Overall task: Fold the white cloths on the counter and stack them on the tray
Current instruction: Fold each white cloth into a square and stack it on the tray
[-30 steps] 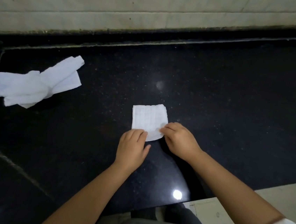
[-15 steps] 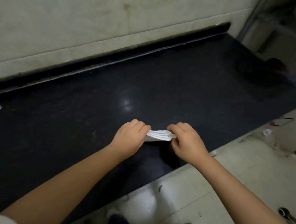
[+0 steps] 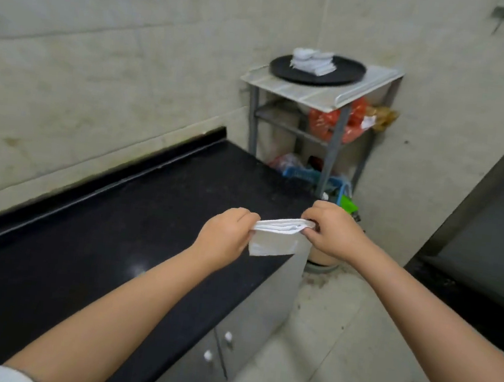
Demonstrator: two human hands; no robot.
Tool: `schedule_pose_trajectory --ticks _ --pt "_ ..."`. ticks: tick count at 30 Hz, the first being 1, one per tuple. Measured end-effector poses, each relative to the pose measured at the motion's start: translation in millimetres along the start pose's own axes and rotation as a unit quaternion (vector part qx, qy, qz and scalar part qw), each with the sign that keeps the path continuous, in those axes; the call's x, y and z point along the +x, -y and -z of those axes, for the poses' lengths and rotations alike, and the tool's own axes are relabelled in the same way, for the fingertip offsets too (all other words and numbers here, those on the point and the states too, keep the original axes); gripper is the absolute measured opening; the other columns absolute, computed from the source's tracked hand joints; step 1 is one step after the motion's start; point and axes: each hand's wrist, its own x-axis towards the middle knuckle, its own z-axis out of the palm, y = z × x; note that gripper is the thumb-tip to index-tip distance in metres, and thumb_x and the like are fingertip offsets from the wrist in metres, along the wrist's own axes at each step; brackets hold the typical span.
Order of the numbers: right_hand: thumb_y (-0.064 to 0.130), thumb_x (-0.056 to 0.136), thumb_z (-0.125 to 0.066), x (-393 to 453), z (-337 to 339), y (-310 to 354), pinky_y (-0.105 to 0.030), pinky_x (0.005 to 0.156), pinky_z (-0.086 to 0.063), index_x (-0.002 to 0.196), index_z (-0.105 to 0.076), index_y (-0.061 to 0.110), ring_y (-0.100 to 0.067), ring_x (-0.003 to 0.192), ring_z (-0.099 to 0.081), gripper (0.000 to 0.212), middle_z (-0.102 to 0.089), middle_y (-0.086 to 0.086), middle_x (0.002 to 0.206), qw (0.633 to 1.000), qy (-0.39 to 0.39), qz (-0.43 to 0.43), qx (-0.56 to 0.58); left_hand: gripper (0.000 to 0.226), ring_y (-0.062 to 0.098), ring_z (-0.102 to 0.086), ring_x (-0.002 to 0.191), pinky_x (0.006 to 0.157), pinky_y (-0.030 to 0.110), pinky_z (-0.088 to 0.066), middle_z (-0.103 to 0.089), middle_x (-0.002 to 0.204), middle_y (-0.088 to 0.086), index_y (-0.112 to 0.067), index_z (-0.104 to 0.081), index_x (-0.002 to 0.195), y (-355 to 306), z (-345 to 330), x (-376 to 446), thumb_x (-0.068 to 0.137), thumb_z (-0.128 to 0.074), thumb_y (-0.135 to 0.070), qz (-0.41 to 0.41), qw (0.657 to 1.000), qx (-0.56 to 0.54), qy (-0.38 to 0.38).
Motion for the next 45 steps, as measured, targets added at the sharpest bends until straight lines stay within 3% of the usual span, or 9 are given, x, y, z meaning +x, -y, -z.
schedule_pose_trajectory --ticks 4,10,15,19,23,30,34,41,45 --pt "0.014 0.086 -0.055 49 46 -52 -0.031 0.071 -0.034 0.090 -0.064 0.004 -0.021 0.082 -0.047 0.013 -0.043 0.000 0.077 1.000 0.020 0.018 -0.008 0.030 0.027 -0.063 0.065 0.049 0.032 -0.052 -0.065 0.076 0.009 -0.008 -0.063 0.087 0 -8 84 0.081 -0.039 -0.025 0.019 0.999 -0.029 -0.027" --pt "0.010 0.085 -0.057 153 111 -140 -0.031 0.074 -0.035 0.094 -0.064 -0.005 -0.023 0.082 -0.049 0.019 -0.055 -0.014 0.085 0.998 0.018 0.055 -0.036 0.052 0.028 -0.062 0.083 0.067 0.036 -0.050 -0.066 0.089 0.008 -0.009 -0.065 0.097 31 -32 227 0.077 -0.028 -0.039 0.050 0.997 -0.040 -0.034" --pt "0.011 0.086 -0.058 251 163 -199 -0.030 0.071 -0.035 0.097 -0.065 -0.002 -0.022 0.084 -0.051 0.019 -0.058 -0.015 0.090 0.998 -0.008 0.061 -0.012 0.021 0.028 -0.059 0.089 0.073 0.028 -0.038 -0.066 0.095 0.012 -0.007 -0.066 0.105 67 -34 349 0.087 -0.057 -0.013 0.100 0.991 -0.065 -0.057" --pt "0.010 0.086 -0.058 321 196 -239 -0.027 0.067 -0.031 0.102 -0.068 0.001 -0.020 0.082 -0.051 0.020 -0.062 -0.018 0.094 0.996 -0.065 0.050 0.022 0.020 0.019 -0.054 0.075 0.072 0.029 -0.041 -0.067 0.091 0.011 -0.009 -0.067 0.103 91 -30 436 0.084 -0.061 -0.007 0.124 0.985 -0.088 -0.086" --pt "0.007 0.086 -0.055 393 212 -278 -0.024 0.061 -0.029 0.102 -0.068 0.004 -0.016 0.081 -0.052 0.021 -0.067 -0.012 0.098 0.992 -0.104 0.043 0.056 0.020 0.025 -0.063 0.085 0.076 0.031 -0.045 -0.069 0.093 0.011 -0.007 -0.067 0.103 113 -38 509 0.085 -0.058 -0.007 0.170 0.977 -0.084 -0.097" --pt "-0.001 0.081 -0.054 538 208 -338 -0.025 0.066 -0.035 0.095 -0.070 0.003 -0.028 0.087 -0.061 0.022 -0.069 -0.017 0.097 0.973 -0.163 0.084 0.142 0.021 0.028 -0.063 0.091 0.068 0.025 -0.036 -0.068 0.095 0.013 -0.007 -0.066 0.099 166 -74 615 0.085 -0.052 -0.001 0.289 0.937 -0.025 -0.194" --pt "-0.007 0.079 -0.051 617 187 -368 -0.021 0.071 -0.032 0.093 -0.069 -0.003 -0.030 0.098 -0.057 0.023 -0.066 -0.020 0.100 0.958 -0.178 0.161 0.155 0.022 0.031 -0.058 0.098 0.076 0.021 -0.035 -0.062 0.109 0.016 0.001 -0.065 0.103 199 -103 659 0.087 -0.051 0.003 0.308 0.922 0.034 -0.233" --pt "-0.011 0.080 -0.048 678 112 -431 -0.016 0.071 -0.027 0.098 -0.066 -0.005 -0.030 0.097 -0.057 0.027 -0.061 -0.021 0.103 0.965 -0.045 0.223 0.133 0.028 0.032 -0.057 0.105 0.085 0.029 -0.040 -0.059 0.121 0.013 -0.001 -0.063 0.112 223 -178 680 0.088 -0.050 0.001 0.392 0.913 0.072 -0.086" --pt "-0.008 0.081 -0.049 680 101 -444 -0.012 0.069 -0.026 0.100 -0.066 -0.003 -0.027 0.097 -0.056 0.025 -0.061 -0.017 0.105 0.957 -0.005 0.255 0.138 0.029 0.031 -0.058 0.098 0.080 0.029 -0.041 -0.060 0.119 0.011 -0.005 -0.063 0.115 216 -187 677 0.088 -0.052 -0.003 0.416 0.901 0.093 -0.074"
